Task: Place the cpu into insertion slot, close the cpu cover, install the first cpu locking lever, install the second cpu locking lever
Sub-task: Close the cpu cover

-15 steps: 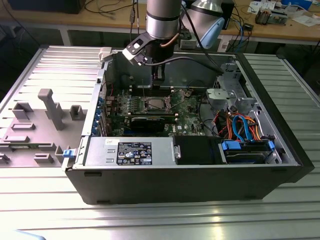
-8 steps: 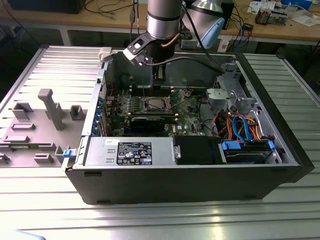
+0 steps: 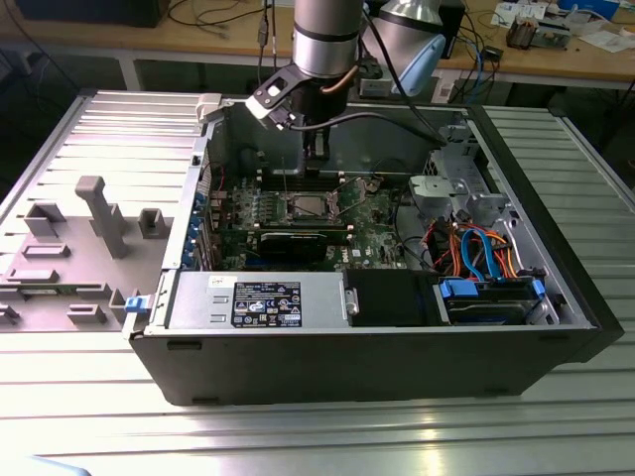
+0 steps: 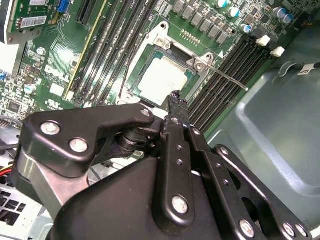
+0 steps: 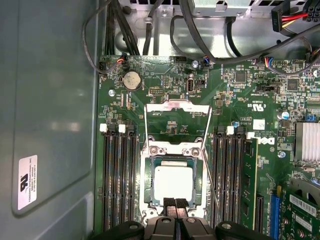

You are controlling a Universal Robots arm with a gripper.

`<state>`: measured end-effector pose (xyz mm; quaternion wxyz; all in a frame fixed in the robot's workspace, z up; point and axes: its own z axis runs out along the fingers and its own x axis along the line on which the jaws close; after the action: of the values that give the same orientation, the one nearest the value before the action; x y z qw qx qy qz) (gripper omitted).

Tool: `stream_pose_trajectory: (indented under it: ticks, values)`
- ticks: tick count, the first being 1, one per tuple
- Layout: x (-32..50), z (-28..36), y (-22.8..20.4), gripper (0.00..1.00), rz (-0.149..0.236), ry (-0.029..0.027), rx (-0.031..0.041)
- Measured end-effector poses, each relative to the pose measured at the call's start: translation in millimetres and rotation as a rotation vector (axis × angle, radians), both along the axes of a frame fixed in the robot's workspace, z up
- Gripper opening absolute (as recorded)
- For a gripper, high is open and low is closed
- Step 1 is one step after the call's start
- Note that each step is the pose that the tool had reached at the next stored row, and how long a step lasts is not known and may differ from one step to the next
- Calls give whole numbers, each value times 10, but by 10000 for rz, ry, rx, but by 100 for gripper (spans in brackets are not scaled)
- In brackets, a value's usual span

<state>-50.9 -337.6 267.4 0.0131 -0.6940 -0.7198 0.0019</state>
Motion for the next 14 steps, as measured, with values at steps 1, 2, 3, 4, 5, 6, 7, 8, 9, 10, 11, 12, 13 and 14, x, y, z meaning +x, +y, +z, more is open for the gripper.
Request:
stream_pose_trajectory:
  ticks: [1,2,3,4,5,6,7,8,9,10,11,12,13,14]
  values:
    - [2,0,0,11,0,-1,1]
    - [4,0,0,11,0,-1,1]
    - [5,0,0,11,0,0,0]
    - [6,0,0,11,0,0,0]
    - [8,0,0,11,0,0,0]
    - [9,0,0,11,0,0,0]
    - [10,0,0,11,0,0,0]
    - [12,0,0,11,-1,0,0]
    - [14,0,0,11,0,0,1]
    - [15,0,0,11,1,0,0]
    - [16,0,0,11,0,0,0]
    - [19,0,0,11,1,0,0]
    - [26,0,0,11,1,0,0]
    - [34,0,0,11,0,0,0]
